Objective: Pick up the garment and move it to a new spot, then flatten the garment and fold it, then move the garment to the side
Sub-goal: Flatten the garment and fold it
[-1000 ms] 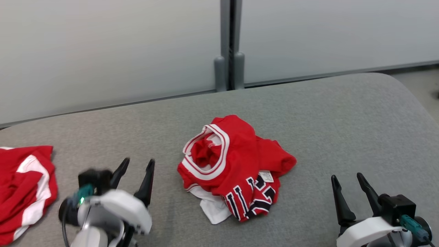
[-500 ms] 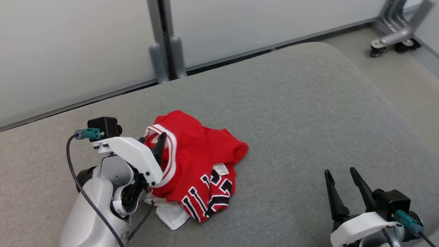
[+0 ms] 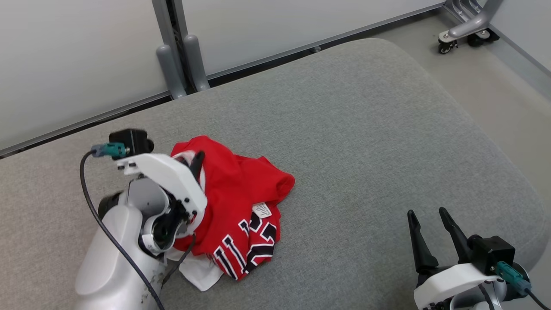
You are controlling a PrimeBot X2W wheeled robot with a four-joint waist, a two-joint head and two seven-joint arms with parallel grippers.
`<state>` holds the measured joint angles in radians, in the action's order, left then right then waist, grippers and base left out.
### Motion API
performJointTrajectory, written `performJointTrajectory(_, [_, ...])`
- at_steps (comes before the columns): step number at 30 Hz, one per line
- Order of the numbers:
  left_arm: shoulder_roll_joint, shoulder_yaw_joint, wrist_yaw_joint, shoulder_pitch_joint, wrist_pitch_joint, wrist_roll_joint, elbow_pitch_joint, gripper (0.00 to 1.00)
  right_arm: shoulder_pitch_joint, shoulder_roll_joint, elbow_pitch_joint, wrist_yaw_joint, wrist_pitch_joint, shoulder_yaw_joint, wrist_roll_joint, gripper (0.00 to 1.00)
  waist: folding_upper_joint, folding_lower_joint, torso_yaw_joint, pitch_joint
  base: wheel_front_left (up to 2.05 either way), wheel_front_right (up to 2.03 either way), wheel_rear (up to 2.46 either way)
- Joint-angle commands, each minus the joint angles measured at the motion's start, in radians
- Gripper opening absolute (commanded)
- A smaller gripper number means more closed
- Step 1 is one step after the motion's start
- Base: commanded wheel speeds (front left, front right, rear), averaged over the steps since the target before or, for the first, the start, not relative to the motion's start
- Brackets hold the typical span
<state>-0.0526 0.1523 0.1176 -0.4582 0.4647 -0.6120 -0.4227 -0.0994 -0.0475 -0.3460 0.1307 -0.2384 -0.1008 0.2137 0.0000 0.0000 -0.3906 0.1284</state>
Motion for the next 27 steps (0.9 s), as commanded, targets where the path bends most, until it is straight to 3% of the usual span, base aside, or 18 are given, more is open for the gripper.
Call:
performJointTrajectory(1, [-0.005, 0.005, -0.02, -0.028, -0.026, 0.002, 0.017, 0.0, -0.015, -0.006, -0.005, 0.0, -0.011, 0.004, 0.005, 1.0, 0.0, 0.0, 0.006, 0.003, 0.0, 0.0, 0.0])
performJointTrajectory(7, [0.002, 0.081, -0.112, -0.11, -0.181, -0.074, 0.098, 0.0, -0.02, -0.006, -0.014, 0.0, -0.013, 0.007, -0.002, 1.0, 0.0, 0.0, 0.044, 0.003, 0.0, 0.0, 0.0])
performJointTrajectory(13, [-0.001, 0.237, -0.132, -0.258, -0.351, -0.22, 0.248, 0.0, -0.027, -0.006, -0.022, 0.0, -0.013, -0.006, 0.001, 1.0, 0.0, 0.0, 0.081, -0.014, 0.0, 0.0, 0.0])
performJointTrajectory(20, [-0.001, 0.273, -0.07, -0.337, -0.534, -0.349, 0.485, 0.0, -0.008, -0.006, -0.03, 0.0, -0.011, 0.009, -0.013, 1.0, 0.0, 0.0, 0.145, -0.033, 0.0, 0.0, 0.0])
performJointTrajectory(25, [-0.044, 0.237, 0.016, -0.18, -0.537, -0.361, 0.538, 0.0, 0.003, -0.005, -0.014, 0.0, -0.003, 0.02, -0.017, 1.0, 0.0, 0.0, 0.213, -0.034, 0.0, 0.0, 0.0])
performJointTrajectory(27, [-0.084, 0.208, 0.051, -0.001, -0.548, -0.387, 0.516, 0.0, -0.001, -0.006, -0.008, 0.0, -0.001, 0.014, -0.018, 1.0, 0.0, 0.0, 0.25, -0.028, 0.0, 0.0, 0.0])
